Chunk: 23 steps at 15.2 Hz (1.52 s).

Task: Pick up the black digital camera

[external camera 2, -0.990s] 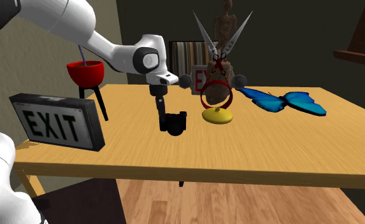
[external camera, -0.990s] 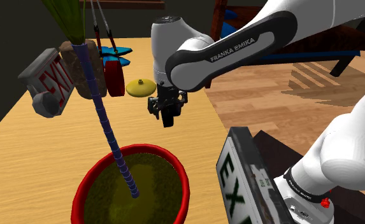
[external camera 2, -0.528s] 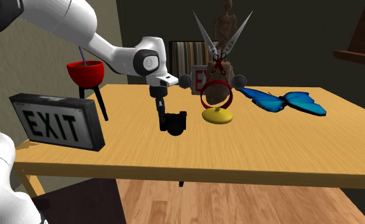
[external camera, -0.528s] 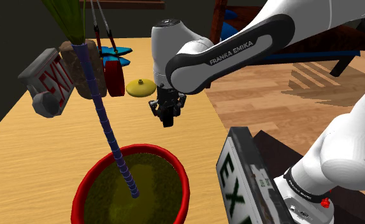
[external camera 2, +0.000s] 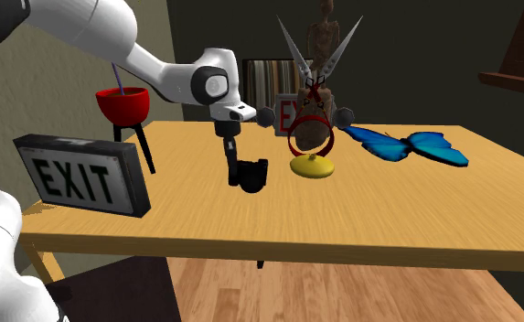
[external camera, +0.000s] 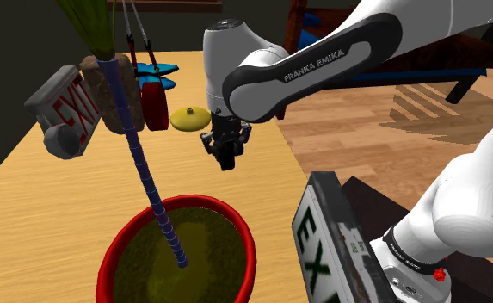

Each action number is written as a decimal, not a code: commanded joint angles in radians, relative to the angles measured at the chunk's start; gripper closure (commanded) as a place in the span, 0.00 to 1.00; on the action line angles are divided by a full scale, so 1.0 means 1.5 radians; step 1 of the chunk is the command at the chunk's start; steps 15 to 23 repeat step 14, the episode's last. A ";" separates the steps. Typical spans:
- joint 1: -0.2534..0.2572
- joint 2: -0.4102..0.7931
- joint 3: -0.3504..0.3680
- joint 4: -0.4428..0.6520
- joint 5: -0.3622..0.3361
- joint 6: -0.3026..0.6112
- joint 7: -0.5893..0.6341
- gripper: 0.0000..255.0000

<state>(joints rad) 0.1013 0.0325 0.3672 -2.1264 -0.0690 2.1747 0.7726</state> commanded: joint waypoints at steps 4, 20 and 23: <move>-0.001 -0.020 0.000 0.023 0.010 -0.041 -0.009 1.00; -0.002 -0.044 -0.002 0.071 0.022 -0.112 -0.019 1.00; -0.002 -0.044 -0.002 0.071 0.022 -0.112 -0.019 1.00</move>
